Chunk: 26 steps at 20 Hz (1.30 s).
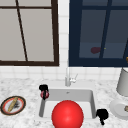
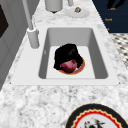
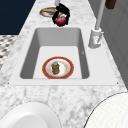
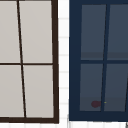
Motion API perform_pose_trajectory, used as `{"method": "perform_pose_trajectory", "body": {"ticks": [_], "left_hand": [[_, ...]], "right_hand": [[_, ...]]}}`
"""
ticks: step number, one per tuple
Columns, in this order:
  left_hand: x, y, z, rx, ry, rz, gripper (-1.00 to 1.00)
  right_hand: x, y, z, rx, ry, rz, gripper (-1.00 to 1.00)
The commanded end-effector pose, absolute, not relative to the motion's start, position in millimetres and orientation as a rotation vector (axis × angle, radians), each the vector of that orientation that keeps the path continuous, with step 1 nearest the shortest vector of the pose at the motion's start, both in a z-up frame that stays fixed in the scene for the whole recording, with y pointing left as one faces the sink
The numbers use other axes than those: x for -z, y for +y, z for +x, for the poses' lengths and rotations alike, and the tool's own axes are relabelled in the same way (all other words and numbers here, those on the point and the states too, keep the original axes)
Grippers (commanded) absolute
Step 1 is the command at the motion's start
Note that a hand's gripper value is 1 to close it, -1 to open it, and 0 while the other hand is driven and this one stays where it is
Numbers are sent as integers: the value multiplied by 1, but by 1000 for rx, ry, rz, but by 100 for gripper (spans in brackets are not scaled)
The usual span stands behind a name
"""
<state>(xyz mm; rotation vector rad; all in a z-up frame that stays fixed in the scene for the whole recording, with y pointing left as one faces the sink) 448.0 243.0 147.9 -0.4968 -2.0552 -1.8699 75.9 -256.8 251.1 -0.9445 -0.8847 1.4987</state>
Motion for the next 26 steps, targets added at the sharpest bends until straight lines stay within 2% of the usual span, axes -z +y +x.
{"method": "perform_pose_trajectory", "body": {"ticks": [1,15,26], "left_hand": [[-173,270,444,1887,-2044,-506,100],[-230,379,432,1873,-2049,-497,100],[-221,468,433,1869,-2051,-499,100]], "right_hand": [[-251,-257,76,-1499,-885,-945,0],[-251,-257,76,-1499,-885,-945,0],[-251,-257,76,-1499,-885,-945,0]]}}
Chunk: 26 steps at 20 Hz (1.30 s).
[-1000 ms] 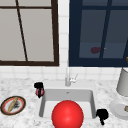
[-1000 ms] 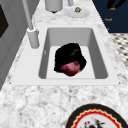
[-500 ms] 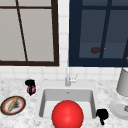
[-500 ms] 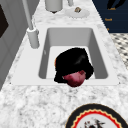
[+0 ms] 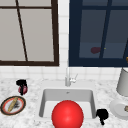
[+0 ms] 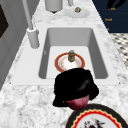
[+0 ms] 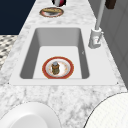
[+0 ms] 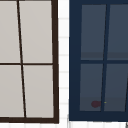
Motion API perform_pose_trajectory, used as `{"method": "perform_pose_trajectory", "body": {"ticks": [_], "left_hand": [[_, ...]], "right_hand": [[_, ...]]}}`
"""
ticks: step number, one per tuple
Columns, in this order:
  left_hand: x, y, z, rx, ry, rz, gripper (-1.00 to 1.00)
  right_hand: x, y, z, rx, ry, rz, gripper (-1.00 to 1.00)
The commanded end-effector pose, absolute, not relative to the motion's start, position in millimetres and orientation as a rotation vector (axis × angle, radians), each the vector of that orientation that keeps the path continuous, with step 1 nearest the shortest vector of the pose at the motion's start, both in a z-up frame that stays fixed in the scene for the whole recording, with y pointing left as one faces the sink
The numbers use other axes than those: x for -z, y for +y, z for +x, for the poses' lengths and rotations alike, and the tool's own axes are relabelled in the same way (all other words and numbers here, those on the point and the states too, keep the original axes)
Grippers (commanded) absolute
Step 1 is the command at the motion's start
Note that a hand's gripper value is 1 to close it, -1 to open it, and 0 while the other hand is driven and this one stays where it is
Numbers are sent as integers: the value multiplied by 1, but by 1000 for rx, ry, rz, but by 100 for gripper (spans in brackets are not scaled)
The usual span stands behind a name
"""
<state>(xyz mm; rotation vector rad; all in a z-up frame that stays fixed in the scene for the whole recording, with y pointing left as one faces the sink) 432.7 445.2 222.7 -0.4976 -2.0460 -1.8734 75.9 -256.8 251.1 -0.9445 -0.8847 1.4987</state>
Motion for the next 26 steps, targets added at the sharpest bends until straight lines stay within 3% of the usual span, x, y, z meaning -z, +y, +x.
{"method": "perform_pose_trajectory", "body": {"ticks": [1,19,26], "left_hand": [[-217,476,433,1869,-2050,-499,100],[-137,604,450,1703,-2258,-498,100],[-192,627,396,1801,-2175,-479,100]], "right_hand": [[-251,-257,76,-1499,-885,-945,0],[-251,-257,76,-1499,-885,-945,0],[-251,-257,76,-1499,-885,-945,0]]}}
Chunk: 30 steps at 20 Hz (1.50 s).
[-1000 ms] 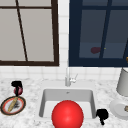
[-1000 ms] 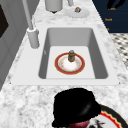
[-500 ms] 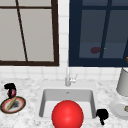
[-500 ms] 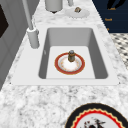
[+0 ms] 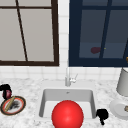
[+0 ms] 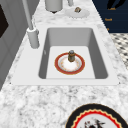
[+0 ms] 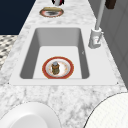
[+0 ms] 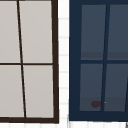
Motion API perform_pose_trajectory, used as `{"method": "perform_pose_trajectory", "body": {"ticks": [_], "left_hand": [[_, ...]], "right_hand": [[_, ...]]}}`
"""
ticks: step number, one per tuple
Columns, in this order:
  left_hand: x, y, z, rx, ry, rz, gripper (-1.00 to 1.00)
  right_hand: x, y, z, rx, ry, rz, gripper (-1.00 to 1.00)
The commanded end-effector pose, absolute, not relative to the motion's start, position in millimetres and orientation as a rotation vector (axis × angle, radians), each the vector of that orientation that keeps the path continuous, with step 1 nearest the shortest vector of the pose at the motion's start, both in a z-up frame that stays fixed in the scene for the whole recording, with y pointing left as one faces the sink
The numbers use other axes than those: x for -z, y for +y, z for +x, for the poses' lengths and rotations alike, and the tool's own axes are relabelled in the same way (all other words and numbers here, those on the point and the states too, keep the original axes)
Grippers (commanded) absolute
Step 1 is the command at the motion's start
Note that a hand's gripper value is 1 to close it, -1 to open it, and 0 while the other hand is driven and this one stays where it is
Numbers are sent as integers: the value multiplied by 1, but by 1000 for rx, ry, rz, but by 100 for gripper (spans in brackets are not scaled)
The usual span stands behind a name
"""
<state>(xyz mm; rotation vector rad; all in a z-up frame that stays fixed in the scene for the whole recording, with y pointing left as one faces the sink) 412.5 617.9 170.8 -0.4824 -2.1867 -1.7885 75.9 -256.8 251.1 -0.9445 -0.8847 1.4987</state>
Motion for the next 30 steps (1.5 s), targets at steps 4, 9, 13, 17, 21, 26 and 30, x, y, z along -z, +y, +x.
{"method": "perform_pose_trajectory", "body": {"ticks": [4,9,13,17,21,26,30], "left_hand": [[-220,632,369,1812,-2159,-473,100],[-246,618,338,1850,-2177,-436,100],[-256,599,323,1866,-2160,-428,100],[-268,579,307,1874,-2152,-422,100],[-276,565,287,1875,-2149,-400,100],[-286,546,260,1885,-2140,-403,100],[-303,531,238,1900,-2115,-413,100]], "right_hand": [[-251,-257,76,-1499,-885,-945,0],[-251,-257,76,-1499,-885,-945,0],[-251,-257,76,-1499,-885,-945,0],[-251,-257,76,-1499,-885,-945,0],[-251,-257,76,-1499,-885,-945,0],[-251,-257,76,-1499,-885,-945,0],[-251,-257,76,-1499,-885,-945,0]]}}
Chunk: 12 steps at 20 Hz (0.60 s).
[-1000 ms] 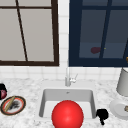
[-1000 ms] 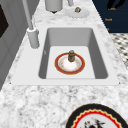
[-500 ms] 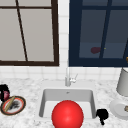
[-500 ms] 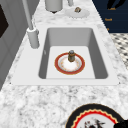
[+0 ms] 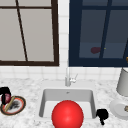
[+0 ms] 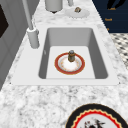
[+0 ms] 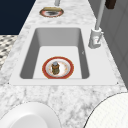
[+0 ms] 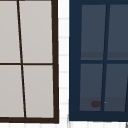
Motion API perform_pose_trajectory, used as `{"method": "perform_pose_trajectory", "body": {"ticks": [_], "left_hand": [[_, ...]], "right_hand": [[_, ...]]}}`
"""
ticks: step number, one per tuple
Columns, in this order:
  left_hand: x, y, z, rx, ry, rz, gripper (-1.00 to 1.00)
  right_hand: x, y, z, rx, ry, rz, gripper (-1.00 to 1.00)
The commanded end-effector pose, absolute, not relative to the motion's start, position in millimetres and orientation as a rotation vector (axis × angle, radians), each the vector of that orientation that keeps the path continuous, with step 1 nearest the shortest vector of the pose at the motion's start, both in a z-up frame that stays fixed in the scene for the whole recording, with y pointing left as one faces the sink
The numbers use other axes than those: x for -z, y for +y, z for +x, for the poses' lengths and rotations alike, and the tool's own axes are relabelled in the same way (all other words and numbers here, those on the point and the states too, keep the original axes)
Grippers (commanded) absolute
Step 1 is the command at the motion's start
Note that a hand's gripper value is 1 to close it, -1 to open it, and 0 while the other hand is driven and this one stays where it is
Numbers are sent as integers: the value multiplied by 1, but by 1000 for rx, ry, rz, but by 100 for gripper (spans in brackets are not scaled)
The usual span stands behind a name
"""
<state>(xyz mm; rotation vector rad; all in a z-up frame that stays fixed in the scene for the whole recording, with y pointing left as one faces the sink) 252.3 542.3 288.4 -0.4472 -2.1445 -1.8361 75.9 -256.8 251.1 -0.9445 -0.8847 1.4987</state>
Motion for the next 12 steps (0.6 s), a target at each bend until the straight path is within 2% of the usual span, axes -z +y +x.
{"method": "perform_pose_trajectory", "body": {"ticks": [1,10,12], "left_hand": [[-312,528,233,1904,-2116,-409,100],[-296,481,252,1889,-2073,-427,100],[-282,493,259,1824,-2114,-457,100]], "right_hand": [[-251,-257,76,-1499,-885,-945,0],[-251,-257,76,-1499,-885,-945,0],[-251,-257,76,-1499,-885,-945,0]]}}
